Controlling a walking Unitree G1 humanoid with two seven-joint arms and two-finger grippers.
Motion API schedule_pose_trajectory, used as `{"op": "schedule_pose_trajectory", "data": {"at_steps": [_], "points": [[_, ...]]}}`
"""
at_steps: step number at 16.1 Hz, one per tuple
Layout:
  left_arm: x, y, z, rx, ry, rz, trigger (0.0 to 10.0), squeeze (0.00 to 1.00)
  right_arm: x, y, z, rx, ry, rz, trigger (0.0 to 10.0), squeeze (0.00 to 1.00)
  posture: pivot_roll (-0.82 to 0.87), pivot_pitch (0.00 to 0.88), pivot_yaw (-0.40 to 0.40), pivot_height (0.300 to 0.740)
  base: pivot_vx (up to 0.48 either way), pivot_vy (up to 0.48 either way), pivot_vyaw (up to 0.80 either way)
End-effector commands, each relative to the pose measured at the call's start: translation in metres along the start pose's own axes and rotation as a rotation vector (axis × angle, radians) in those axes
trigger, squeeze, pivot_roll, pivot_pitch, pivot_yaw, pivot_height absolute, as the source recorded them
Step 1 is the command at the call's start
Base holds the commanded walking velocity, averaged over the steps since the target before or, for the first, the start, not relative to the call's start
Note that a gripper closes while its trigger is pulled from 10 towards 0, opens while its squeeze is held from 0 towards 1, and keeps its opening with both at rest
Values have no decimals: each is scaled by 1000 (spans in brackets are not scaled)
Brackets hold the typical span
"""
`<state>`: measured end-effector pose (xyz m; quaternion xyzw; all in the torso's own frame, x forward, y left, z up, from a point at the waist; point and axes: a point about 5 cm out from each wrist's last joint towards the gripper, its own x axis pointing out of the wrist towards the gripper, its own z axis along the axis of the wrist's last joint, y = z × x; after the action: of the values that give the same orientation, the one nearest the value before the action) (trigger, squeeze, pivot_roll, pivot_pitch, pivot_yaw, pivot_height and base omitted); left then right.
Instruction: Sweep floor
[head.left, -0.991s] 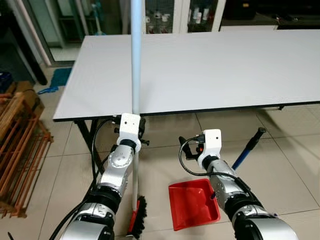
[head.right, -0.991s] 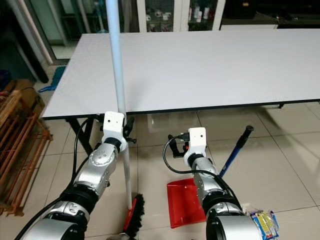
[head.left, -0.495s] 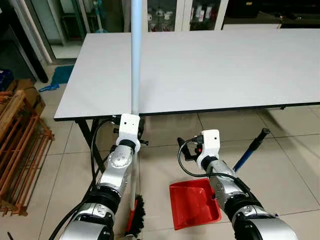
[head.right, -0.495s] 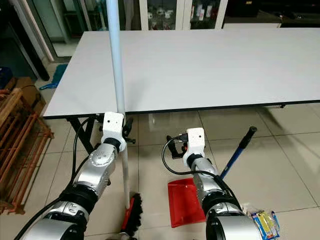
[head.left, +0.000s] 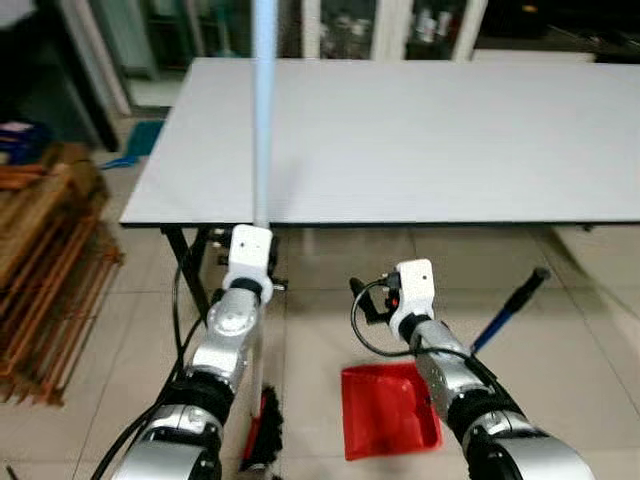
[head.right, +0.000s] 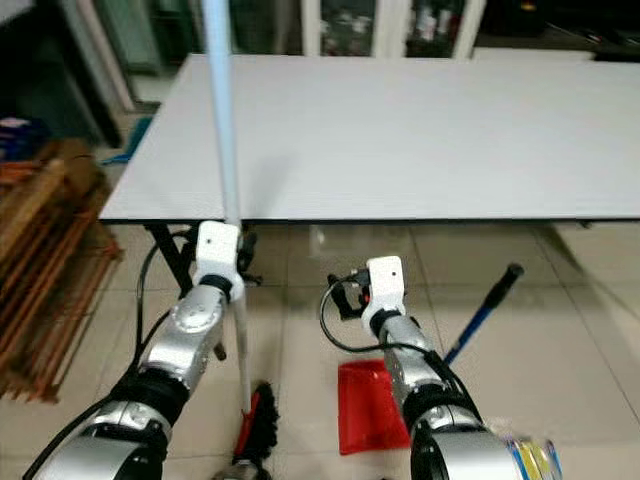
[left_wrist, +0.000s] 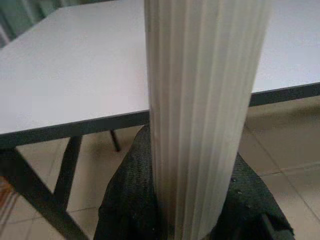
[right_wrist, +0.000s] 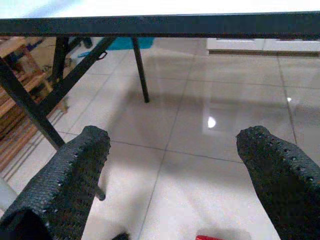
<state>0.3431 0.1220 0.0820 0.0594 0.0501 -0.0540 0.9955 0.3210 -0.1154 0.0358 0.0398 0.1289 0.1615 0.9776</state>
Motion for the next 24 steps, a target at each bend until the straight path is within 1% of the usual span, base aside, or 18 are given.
{"op": "schedule_pose_trajectory", "data": {"at_steps": [1, 5, 9, 16, 18, 24], "points": [[1, -5, 1, -3, 4, -9, 10000, 0, -2, -4, 1, 2, -8, -10, 10000, 0, 52, 41, 13, 740, 0, -270, 0], [1, -5, 1, -2, 4, -6, 10000, 0, -2, -4, 1, -12, -7, -7, 10000, 0, 51, 45, 13, 740, 0, -277, 0], [1, -5, 1, -3, 2, -5, 10000, 0, -2, -4, 1, -15, -7, -4, 10000, 0, 52, 47, 10, 740, 0, -281, 716], [1, -3, 1, -5, 1, 0, 10000, 0, -2, -6, 1, 24, -18, -12, 10000, 0, 51, 48, 10, 740, 0, -286, 0], [1, -3, 2, -7, -1, 2, 10000, 0, -2, -6, 1, 19, -17, -9, 10000, 0, 51, 48, 10, 740, 0, -261, 0], [2, -5, 4, -32, -22, -3, 10000, 0, -2, -6, 2, 19, -19, -5, 10000, 0, 47, 42, 12, 740, 0, 0, 0]]}}
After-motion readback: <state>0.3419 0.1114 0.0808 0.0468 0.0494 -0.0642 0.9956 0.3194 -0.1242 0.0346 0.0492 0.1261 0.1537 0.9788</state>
